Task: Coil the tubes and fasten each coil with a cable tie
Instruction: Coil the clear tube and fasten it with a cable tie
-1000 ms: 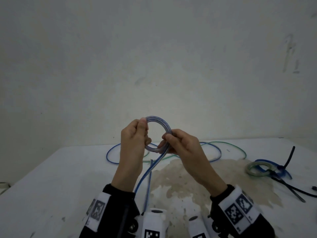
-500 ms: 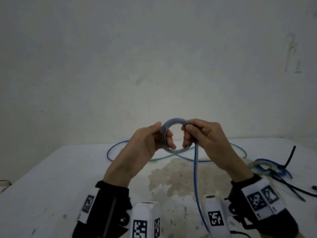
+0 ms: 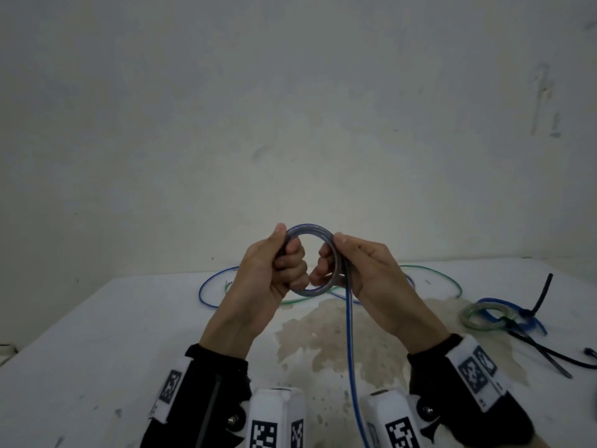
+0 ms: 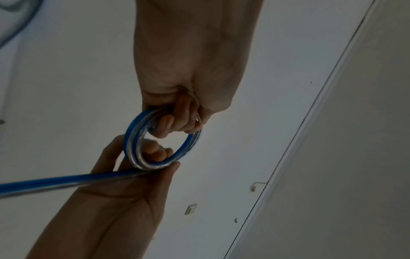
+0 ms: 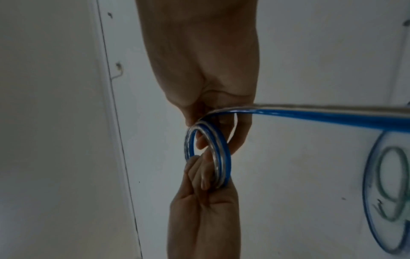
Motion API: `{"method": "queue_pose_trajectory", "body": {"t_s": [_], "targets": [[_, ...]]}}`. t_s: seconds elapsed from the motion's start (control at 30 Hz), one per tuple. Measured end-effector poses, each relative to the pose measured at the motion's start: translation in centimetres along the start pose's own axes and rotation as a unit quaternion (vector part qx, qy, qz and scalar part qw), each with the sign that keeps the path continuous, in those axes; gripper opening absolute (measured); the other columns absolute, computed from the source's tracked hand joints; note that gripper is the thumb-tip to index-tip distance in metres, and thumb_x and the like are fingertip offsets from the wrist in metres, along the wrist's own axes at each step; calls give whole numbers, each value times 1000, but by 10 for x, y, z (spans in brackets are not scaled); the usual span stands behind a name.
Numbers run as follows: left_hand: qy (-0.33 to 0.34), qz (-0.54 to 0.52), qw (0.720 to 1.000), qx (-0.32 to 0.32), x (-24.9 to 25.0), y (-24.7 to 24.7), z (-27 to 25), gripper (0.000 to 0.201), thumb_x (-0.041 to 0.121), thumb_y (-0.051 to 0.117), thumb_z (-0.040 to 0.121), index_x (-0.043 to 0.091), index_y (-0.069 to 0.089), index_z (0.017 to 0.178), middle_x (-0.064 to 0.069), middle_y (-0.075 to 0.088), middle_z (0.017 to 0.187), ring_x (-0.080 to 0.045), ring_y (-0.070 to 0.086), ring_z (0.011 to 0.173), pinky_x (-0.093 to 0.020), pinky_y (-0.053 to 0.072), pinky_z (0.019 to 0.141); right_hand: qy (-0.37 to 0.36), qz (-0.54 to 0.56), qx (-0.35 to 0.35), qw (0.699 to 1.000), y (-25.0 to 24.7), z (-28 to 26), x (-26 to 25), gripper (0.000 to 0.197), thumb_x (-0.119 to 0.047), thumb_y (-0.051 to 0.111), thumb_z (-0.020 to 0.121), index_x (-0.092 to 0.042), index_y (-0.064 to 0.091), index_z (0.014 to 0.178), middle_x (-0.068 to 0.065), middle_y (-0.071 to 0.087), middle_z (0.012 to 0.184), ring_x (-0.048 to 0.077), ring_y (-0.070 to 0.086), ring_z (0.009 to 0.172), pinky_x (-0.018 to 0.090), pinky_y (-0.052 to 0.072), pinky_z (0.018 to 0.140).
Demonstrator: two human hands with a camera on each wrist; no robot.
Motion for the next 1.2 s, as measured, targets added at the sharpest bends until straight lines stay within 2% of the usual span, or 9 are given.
{"method": "queue_pose_trajectory", "body": {"t_s": [0.27,0.37,0.47,0.63,0.8,0.93,1.03,1.1,1.2], "targets": [[58,115,992,14,-2,1,-1,41,45,42,86,13,37,60,-3,15,59,-12,16,46,-22,23,45,-72,-83,69,992,3,2,5,31,-15,40,97,0,57,77,5,56,56,17,59,52,40,53,64],[91,151,984,7,1,5,-4,38,40,46,83,12,34,60,-6,13,62,-14,15,48,-22,24,45,-78,-80,64,992,3,2,3,30,-14,40,97,-2,57,76,5,56,57,17,59,52,34,53,62],[125,153,980,30,3,4,-3,38,29,43,92,13,30,61,-2,15,58,-13,16,47,-23,24,44,-92,-104,31,990,3,0,-2,23,-13,44,94,0,59,82,8,61,62,19,62,58,29,55,62],[141,85,985,52,-1,10,-4,37,27,38,97,14,31,63,3,17,54,-11,16,45,-21,25,43,-140,-106,45,984,4,-2,-4,15,-3,50,91,3,62,84,10,65,61,22,64,57,27,55,62],[171,-26,981,86,-4,6,0,39,29,34,98,17,27,62,7,19,51,-8,17,43,-20,27,44,-55,13,16,998,12,-1,6,26,-24,46,89,-6,62,79,5,63,67,16,61,68,28,54,71],[180,-67,972,137,-9,4,1,39,29,34,99,16,29,63,7,21,51,-8,20,43,-20,29,44,-27,78,-5,997,19,1,15,33,-21,32,98,-9,62,89,1,63,75,15,61,80,28,52,80],[173,-111,967,150,-14,4,3,39,29,34,99,15,29,62,7,22,50,-8,22,43,-19,32,44,-37,91,6,995,20,2,25,30,-25,37,96,-9,61,89,1,62,76,21,59,84,35,49,87],[152,-140,968,144,-19,5,5,40,31,33,99,16,30,62,7,24,49,-8,28,45,-21,37,52,-38,104,25,994,18,4,28,25,-26,43,92,-9,59,84,0,59,71,19,57,80,33,48,83],[111,-141,976,122,-27,6,5,39,33,33,98,15,35,63,6,31,47,-11,53,63,-28,43,79,-24,108,36,993,9,6,23,25,-19,40,96,-9,53,78,-4,52,62,9,49,65,23,40,70]]}}
Point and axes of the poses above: each hand's wrist, its own z-axis towards the middle knuckle, its own y-axis out of the palm, x = y × z, the point moved 2 cm from there along z, towards the middle knuckle
